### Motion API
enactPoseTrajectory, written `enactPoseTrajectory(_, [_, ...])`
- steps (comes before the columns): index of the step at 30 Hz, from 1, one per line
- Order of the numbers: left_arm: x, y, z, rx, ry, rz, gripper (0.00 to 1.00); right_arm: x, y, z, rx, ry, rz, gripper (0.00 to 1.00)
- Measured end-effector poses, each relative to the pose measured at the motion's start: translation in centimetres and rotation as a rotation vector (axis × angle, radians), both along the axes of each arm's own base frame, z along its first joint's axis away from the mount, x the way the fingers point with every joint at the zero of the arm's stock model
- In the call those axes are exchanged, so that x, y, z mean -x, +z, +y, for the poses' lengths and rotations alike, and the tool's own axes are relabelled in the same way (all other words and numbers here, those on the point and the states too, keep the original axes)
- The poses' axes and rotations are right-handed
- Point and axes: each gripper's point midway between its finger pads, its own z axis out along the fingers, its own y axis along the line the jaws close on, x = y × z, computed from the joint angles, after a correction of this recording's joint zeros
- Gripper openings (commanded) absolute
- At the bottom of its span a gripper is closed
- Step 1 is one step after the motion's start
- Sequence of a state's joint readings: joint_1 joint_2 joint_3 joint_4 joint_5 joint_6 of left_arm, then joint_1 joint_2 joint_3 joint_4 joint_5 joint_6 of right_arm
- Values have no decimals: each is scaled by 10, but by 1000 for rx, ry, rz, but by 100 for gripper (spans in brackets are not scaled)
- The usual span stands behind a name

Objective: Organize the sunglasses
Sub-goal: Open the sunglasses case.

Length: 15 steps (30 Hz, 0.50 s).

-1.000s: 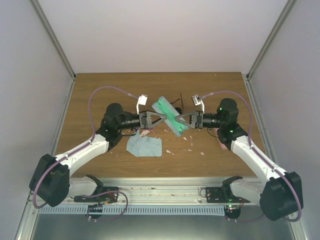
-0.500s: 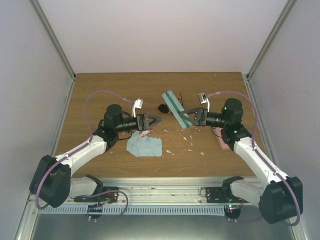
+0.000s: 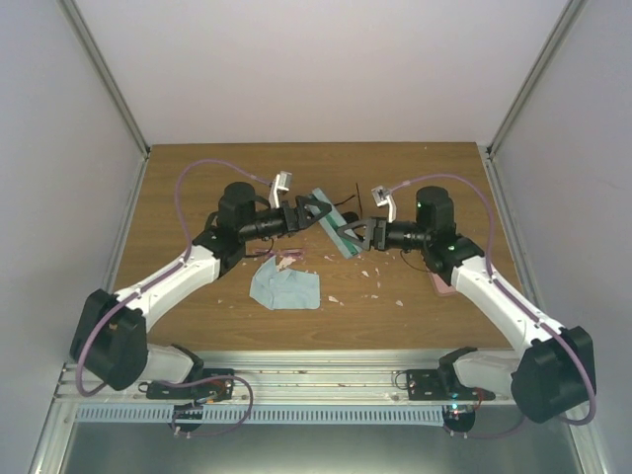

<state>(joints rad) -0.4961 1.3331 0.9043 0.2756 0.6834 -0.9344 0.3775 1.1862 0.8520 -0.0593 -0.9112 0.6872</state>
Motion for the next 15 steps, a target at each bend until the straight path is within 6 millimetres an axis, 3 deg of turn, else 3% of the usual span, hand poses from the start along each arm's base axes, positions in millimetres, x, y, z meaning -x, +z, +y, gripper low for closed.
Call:
enactPoseTrajectory(4, [-7, -28, -4, -49, 25, 94, 90, -5, -10, -3, 46, -38, 17, 38])
enactPoseTrajectory(15, [1, -50, 13, -108, 107, 69, 86, -7, -2, -14, 1, -84, 75, 38])
